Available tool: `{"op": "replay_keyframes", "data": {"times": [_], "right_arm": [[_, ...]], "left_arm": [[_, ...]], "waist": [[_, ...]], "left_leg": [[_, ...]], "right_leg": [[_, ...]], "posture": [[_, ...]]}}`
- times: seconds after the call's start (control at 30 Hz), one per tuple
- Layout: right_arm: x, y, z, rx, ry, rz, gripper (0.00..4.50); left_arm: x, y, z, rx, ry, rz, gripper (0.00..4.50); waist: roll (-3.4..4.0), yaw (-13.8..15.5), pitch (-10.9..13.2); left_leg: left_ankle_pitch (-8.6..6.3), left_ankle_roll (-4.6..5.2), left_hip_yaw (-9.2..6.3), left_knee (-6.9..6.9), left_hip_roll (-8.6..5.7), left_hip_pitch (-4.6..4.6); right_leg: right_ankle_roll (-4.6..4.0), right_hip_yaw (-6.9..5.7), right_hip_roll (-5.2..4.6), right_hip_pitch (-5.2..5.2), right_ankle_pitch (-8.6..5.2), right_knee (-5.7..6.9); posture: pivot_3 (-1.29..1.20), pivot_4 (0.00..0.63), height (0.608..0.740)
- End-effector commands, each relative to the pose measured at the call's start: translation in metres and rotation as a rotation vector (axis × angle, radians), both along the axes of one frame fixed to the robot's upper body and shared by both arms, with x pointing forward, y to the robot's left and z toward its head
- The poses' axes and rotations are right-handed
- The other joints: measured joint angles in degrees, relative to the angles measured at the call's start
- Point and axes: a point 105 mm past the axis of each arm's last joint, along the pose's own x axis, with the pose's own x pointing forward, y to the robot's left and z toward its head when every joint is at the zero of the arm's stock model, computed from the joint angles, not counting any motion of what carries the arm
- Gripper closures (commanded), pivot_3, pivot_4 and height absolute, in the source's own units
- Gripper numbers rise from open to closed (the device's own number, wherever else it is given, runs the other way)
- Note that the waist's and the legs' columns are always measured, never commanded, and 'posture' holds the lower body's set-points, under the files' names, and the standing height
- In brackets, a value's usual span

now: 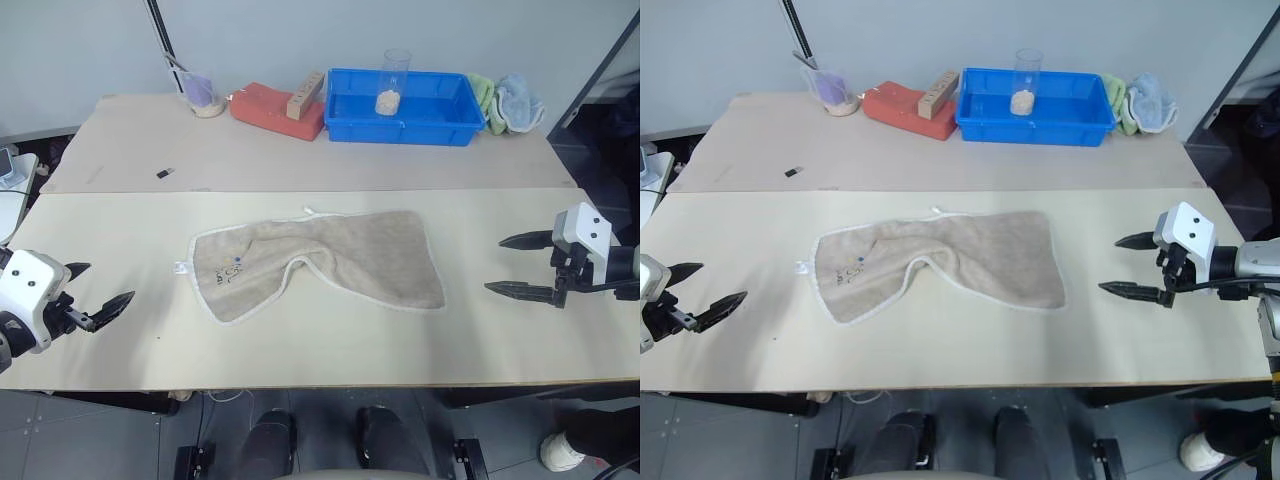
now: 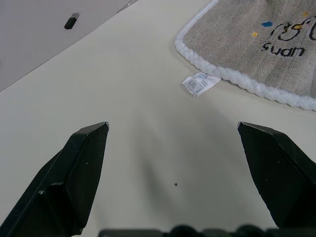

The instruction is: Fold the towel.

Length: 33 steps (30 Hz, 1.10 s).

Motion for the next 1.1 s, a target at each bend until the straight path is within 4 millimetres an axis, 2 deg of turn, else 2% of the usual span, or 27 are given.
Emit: {"op": "replay_keyframes", "data": {"times": [0.03, 0.3, 0.5, 0.63, 0.77, 1.0, 1.1], "right_arm": [[0.001, 0.003, 0.012, 0.004, -0.056, 0.016, 0.04], [0.003, 0.012, 0.011, 0.033, -0.075, 0.029, 0.04], [0.004, 0.018, 0.013, 0.052, -0.082, 0.041, 0.04], [0.002, 0.028, 0.016, 0.057, -0.081, 0.081, 0.04], [-0.006, 0.055, 0.022, 0.076, -0.072, 0.173, 0.04], [-0.03, 0.093, 0.02, 0.102, -0.012, 0.286, 0.04], [-0.038, 0.103, 0.017, 0.093, 0.014, 0.303, 0.04]], "left_arm": [[0.0, -0.001, 0.017, 0.023, -0.065, -0.011, 0.0], [-0.002, -0.005, 0.025, 0.017, -0.121, -0.049, 0.0], [-0.009, -0.002, 0.021, -0.005, -0.086, -0.081, 0.0], [-0.016, -0.033, 0.004, 0.02, -0.013, -0.24, 0.0], [-0.013, -0.071, -0.019, -0.036, 0.038, -0.373, 0.0], [-0.003, -0.105, -0.055, -0.001, 0.148, -0.497, 0.0], [0.002, -0.117, -0.063, 0.005, 0.142, -0.544, 0.0]], "waist": [[0.0, -0.01, 0.0], [0.0, 0.03, 0.0], [0.01, -0.01, 0.0], [0.0, -0.02, 0.0], [0.02, 0.16, 0.01], [0.01, 0.22, 0.01], [0.01, 0.15, 0.01]], "left_leg": [[0.0, 0.0, 0.0, 0.0, 0.0, 0.0], [0.0, 0.0, -0.02, 0.0, 0.0, 0.0], [0.0, 0.0, -0.02, 0.0, 0.01, 0.0], [-0.01, 0.0, 0.01, -0.02, 0.01, 0.0], [-0.01, 0.0, -0.05, -0.02, 0.01, 0.0], [-0.02, 0.0, -0.12, -0.02, 0.0, -0.02], [-0.02, 0.0, -0.12, -0.01, -0.03, -0.02]], "right_leg": [[0.0, 0.0, 0.0, 0.0, 0.0, 0.0], [0.0, 0.01, -0.01, 0.0, 0.0, 0.0], [0.0, 0.01, 0.0, 0.0, 0.0, 0.0], [0.0, 0.02, -0.01, -0.01, 0.0, -0.03], [0.0, 0.04, -0.04, -0.01, 0.0, -0.02], [0.0, 0.01, 0.0, 0.0, 0.0, -0.03], [0.0, 0.01, 0.0, 0.0, 0.0, -0.02]], "posture": [[0.0, 0.15, 0.74], [0.0, 0.15, 0.74], [0.0, 0.15, 0.74], [0.0, 0.15, 0.74], [0.0, 0.15, 0.74], [0.0, 0.15, 0.74], [0.0, 0.15, 0.74]]}}
